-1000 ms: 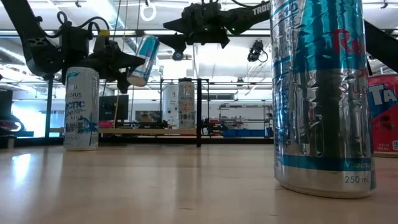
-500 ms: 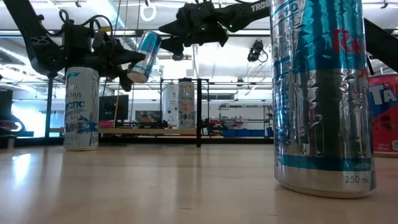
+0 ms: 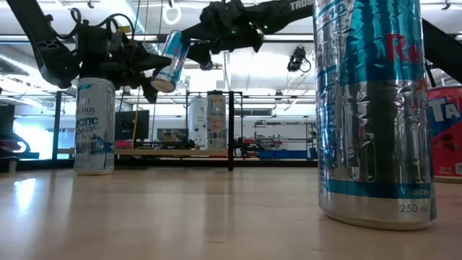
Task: Place canned beverage on shelf
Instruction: Put the top blue soda can on the shelf
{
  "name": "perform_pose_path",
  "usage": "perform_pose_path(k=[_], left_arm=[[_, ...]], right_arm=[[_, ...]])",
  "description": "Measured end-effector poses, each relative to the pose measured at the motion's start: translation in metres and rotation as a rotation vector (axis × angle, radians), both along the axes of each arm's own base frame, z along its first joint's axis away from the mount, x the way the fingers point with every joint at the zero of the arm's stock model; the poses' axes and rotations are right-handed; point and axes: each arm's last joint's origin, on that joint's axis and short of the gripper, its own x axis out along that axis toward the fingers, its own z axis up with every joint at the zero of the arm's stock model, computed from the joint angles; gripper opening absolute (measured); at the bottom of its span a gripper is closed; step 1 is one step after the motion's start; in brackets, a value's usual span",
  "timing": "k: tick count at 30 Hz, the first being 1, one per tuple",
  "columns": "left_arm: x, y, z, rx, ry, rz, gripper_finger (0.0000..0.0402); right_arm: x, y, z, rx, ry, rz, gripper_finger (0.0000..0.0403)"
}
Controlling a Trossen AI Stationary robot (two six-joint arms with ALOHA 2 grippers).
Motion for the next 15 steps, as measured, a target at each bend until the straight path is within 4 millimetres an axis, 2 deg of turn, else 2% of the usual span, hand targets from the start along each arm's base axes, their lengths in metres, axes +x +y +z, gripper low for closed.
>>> perform_pose_path(k=[8, 15], left_arm=[[0.0, 0.0, 0.0, 0.006, 0.0, 0.001, 0.0254], [0.0, 0.0, 0.0, 0.003, 0.002, 0.003, 0.0254]], right_arm=[[0.009, 0.015, -0.001, -0.112, -0.01, -0.049, 0.0388], [0.01, 0.016, -0.001, -0.128, -0.008, -0.067, 0.0336]])
